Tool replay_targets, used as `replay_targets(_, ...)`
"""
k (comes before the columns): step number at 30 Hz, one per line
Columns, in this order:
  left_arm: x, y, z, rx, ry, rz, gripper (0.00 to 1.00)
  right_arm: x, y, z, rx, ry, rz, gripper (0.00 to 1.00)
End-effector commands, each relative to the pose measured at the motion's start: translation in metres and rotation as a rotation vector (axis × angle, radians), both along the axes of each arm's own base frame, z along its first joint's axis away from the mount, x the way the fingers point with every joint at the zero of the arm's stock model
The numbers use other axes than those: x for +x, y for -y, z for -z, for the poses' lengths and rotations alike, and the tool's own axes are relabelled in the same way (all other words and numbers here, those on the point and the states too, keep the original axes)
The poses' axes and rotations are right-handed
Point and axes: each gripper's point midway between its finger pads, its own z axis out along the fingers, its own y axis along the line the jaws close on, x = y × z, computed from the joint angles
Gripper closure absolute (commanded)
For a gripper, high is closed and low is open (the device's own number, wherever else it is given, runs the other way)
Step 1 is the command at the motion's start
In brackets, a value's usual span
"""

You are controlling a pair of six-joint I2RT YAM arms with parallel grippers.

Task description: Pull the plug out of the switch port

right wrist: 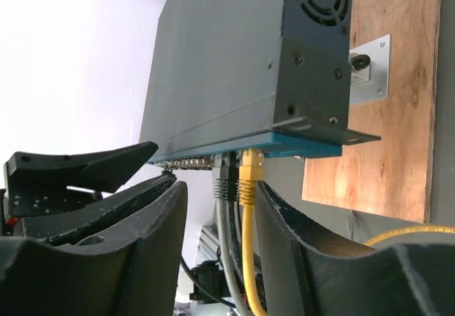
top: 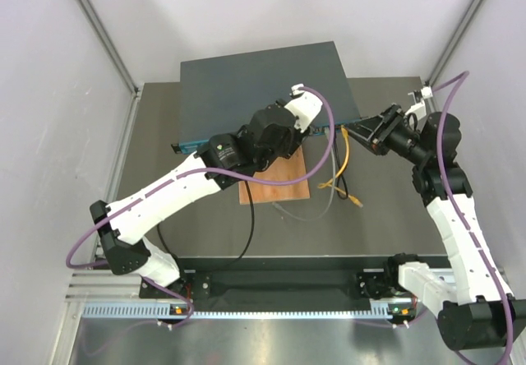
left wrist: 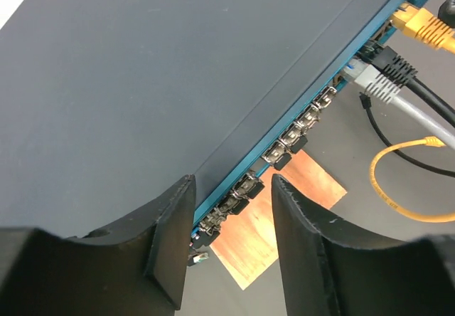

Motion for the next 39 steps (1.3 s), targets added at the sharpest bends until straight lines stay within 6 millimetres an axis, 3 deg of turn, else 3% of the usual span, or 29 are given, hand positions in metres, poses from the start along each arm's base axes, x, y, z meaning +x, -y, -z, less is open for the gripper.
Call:
replay_targets(1, 0.007, -0.004, -0.019, -0.032, 0.052, -0.035, 0.49, 0.008, 0.001, -0.005, 0.004, 0.042, -0.002, 0.58)
replay_targets(3, 0.008, -0.003, -0.019, -0.039, 0.053, -0.041, 0.5, 0.009, 0.001, -0.002, 0.0, 0.034, -0.008, 0.62)
replay_targets(18, 0.025, -0.005, -0.001, -0.023, 0.014, -0.074, 0.62, 0.021, 0.0, 0.005, 0.016, 0.028, 0.014, 0.66)
replay_targets(39, 0.019, -0.005, -0.006, -0.067, -0.001, -0.043, 0.7, 0.028, 0.006, 0.012, 0.14, -0.045, 0.104, 0.68)
